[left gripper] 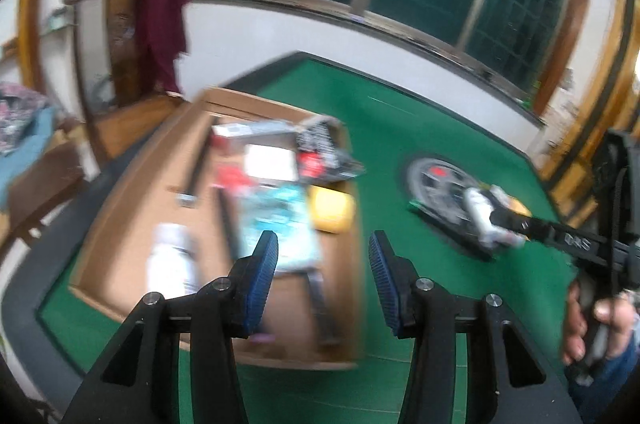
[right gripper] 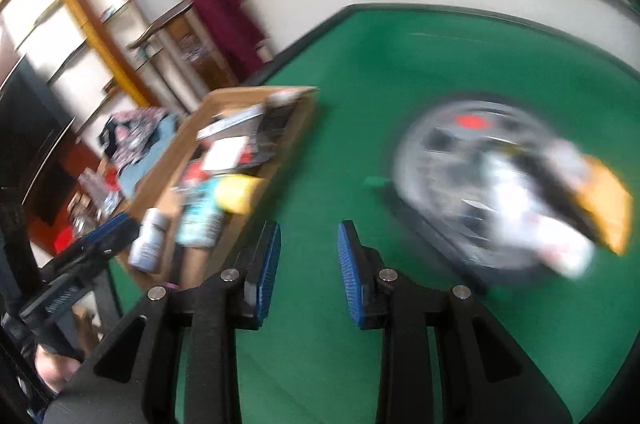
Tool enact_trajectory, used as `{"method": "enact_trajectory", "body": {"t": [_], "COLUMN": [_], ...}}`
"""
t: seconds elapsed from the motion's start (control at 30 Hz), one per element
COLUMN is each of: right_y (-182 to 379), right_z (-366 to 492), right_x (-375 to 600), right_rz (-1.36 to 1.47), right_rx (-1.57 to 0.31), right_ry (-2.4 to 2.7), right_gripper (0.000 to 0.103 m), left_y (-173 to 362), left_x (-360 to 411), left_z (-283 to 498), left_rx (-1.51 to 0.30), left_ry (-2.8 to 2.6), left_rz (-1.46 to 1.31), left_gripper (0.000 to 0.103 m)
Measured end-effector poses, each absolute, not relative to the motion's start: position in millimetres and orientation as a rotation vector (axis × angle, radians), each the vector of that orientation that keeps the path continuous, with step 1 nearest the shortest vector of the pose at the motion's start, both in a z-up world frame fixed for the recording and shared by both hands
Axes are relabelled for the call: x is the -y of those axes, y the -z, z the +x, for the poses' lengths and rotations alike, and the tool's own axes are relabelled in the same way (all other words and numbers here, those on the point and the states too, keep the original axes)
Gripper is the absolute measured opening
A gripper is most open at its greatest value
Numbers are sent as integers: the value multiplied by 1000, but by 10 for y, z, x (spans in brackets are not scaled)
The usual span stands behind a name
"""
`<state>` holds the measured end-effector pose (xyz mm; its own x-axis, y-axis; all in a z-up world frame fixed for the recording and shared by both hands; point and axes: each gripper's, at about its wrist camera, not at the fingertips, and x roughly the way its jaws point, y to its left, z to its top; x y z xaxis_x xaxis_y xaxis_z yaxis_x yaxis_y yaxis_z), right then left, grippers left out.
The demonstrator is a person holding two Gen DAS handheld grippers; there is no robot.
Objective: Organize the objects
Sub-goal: 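Close the left gripper on a green-capped black marker while the right grasps a red-labelled white bottle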
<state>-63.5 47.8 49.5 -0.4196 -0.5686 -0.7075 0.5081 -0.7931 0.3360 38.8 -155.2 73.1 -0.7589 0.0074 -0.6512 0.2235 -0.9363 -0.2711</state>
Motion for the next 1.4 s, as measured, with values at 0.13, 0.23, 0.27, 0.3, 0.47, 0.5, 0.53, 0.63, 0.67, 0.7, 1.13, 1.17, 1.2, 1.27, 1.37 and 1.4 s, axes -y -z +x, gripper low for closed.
{"method": "enact_trajectory", "body": {"t": [0.13,0.23,0.27,0.3,0.47,0.5,0.53,0.63,0.67,0.7,1.13,1.17,1.2,1.27,1.37,1.4], "right_y": [-401,-287,-228,-192,10,13,-6,-93,-99,-91,54,47,46,51,52,52], "right_z": [-960,-1183,-1263,-1293,-1380,-1348,-1302,-1142,-1087,-1022,-774,-758,-765,-793,-816,-824], "right_x": [-1111,-1381,-1430,-1482,-1467,-1422,-1373,-1238,-1200,-1159,-1322,-1354,-1376,-1407,-1458,-1468], "right_rz": [1170,1199,1221,1234,1298,1304,1303,1272,1265,1259,1336,1335,1337,1340,1345,1348], "right_rx": [177,228,229,236,261,235,196,75,35,-15,-131,-115,-98,-50,-12,2], "right_ry": [2312,2334,2323,2315,2194,2178,2183,2204,2212,2229,2309,2305,2300,2291,2279,2275], "right_gripper": [27,27,27,27,28,28,28,28,28,28,31,31,31,31,31,31], "left_y": [-680,-623,-613,-602,-558,-547,-541,-537,-540,-547,-237,-219,-211,-202,-177,-197], "left_x": [1193,904,847,775,582,576,569,576,576,565,514,502,481,384,274,231], "left_z": [219,123,112,88,23,19,2,-71,-113,-157,-1030,-1090,-1136,-1262,-1357,-1375], "left_rx": [-493,-443,-430,-413,-369,-368,-374,-405,-422,-445,-936,-958,-948,-852,-741,-662], "left_ry": [2822,2840,2843,2849,2867,2868,2869,2867,2866,2866,2580,2551,2533,2495,2484,2494], "left_rz": [1130,1197,1207,1221,1279,1287,1296,1325,1337,1351,1582,1586,1585,1590,1599,1597], "left_gripper": [42,42,42,42,42,42,42,42,42,42,41,41,41,41,41,37]}}
